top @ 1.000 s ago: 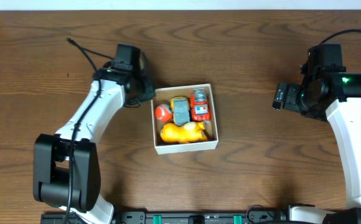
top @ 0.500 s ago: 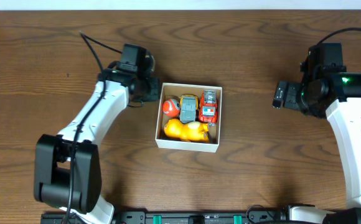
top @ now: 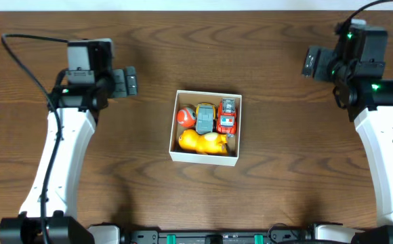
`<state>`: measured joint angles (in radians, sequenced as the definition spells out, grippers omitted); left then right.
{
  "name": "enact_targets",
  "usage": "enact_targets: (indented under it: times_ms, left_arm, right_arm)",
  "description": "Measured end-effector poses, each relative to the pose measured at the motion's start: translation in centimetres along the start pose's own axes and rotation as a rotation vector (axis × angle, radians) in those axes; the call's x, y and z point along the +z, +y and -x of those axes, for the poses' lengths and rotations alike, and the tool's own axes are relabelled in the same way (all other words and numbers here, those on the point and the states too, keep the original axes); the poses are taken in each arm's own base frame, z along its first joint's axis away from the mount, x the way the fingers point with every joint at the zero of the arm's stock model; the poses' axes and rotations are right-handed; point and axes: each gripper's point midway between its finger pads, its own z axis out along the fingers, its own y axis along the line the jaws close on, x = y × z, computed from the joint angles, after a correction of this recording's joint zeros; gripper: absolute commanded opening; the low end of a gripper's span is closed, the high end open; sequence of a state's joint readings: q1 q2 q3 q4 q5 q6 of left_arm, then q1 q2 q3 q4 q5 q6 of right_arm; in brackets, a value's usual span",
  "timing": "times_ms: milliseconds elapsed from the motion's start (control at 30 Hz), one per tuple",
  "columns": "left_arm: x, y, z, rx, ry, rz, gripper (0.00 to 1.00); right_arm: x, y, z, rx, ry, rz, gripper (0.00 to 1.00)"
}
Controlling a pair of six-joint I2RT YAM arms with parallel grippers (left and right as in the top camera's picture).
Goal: Pack container
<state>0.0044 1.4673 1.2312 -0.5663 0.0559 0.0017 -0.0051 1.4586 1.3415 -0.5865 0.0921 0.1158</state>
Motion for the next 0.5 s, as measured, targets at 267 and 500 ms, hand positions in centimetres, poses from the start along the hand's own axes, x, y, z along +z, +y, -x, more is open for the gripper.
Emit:
enact_targets:
  times_ms: [267,500]
  left_arm:
    - [-1.1,0.9,-0.9,0.008,0.027,0.037,0.98]
    - [-9.0,0.9,1.0,-0.011,-0.164,0.033,0.98]
  right_arm:
    - [-1.1,-0.3,-1.3,-0.031,0.05,-0.007,0.99]
    - [-8.9,-0.4,0.4,-0.039,-0.119,0.028,0.99]
